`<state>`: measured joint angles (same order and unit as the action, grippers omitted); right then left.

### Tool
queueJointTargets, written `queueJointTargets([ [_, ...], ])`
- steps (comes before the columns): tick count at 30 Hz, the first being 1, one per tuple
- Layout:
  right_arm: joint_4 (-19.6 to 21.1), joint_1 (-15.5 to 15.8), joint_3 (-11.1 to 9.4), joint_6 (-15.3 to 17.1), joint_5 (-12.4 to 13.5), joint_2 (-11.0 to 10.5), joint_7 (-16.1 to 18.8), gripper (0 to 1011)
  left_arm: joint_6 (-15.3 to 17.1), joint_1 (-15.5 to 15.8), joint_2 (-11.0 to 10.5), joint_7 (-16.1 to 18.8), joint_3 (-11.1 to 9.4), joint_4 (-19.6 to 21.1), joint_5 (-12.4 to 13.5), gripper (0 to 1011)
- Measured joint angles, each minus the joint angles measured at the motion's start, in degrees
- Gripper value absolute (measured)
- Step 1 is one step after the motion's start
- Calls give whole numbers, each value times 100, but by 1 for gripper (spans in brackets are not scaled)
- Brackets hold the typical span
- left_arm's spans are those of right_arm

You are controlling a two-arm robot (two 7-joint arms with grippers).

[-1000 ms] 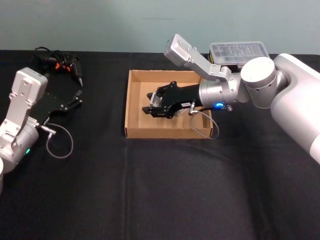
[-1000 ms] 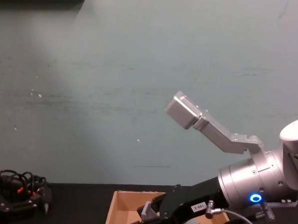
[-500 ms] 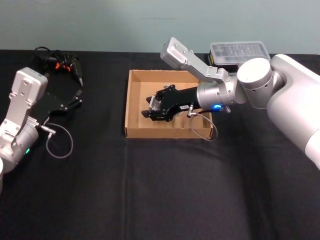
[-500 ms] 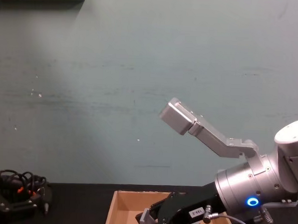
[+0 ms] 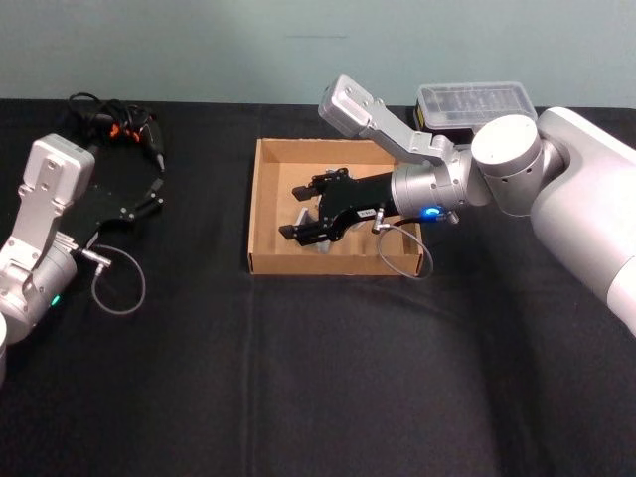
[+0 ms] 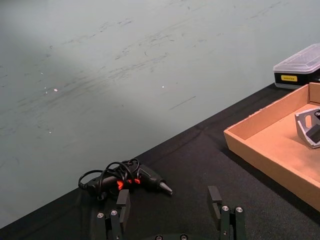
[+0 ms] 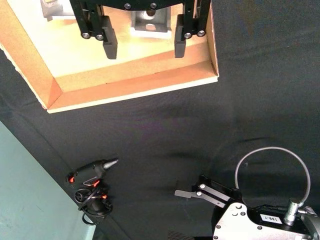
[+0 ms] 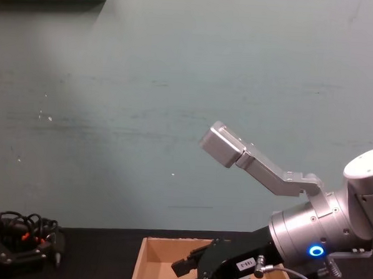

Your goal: Use one hand to pick up the angle iron from the table and place it into the box.

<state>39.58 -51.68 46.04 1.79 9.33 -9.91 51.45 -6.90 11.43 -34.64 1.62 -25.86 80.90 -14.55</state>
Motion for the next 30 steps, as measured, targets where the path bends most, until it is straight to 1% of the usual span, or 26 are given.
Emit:
queueJointTargets([
  [2,2,1,1,-3,0,-1,-2,765,-1,0,0,0,0,0,0,1011],
  [5,5,2,3,-5,0,-3,-4,820,0,0,0,0,0,0,0,1011],
  [6,5,3,3,-5,0,-3,-5,876,0,0,0,0,0,0,0,1011],
  [8,6,3,4,-6,0,-4,-5,909,0,0,0,0,0,0,0,1011],
  [9,7,4,5,-7,0,-4,-6,954,0,0,0,0,0,0,0,1011],
  [12,9,5,6,-9,1,-5,-7,1002,0,0,0,0,0,0,0,1011],
  [14,11,7,5,-10,0,-5,-8,1000,-1,0,0,0,0,0,0,1011],
  [17,227,105,-76,-193,58,-89,28,1000,0,0,0,0,0,0,0,1011],
  [18,389,172,-119,-325,103,-162,54,1000,0,0,0,0,0,0,0,1011],
  [21,695,306,-194,-531,187,-306,106,1000,0,0,0,0,0,0,0,1011],
  [22,908,403,-253,-674,259,-413,128,1000,0,0,0,0,0,0,0,1011],
  [24,1099,486,-303,-777,319,-513,131,1000,0,0,0,0,0,0,0,1011],
  [25,1335,592,-363,-878,375,-639,106,1000,0,0,0,0,0,0,0,1011],
  [26,1449,648,-397,-919,397,-707,77,1000,0,0,0,0,0,0,0,1011],
  [27,1641,747,-459,-994,444,-822,2,1000,0,0,0,0,0,0,0,1011],
  [29,1829,853,-522,-1052,481,-942,-77,1000,0,0,0,0,0,0,0,1011],
  [30,2021,973,-584,-1102,504,-1073,-176,1000,0,0,0,0,0,0,0,1011],
])
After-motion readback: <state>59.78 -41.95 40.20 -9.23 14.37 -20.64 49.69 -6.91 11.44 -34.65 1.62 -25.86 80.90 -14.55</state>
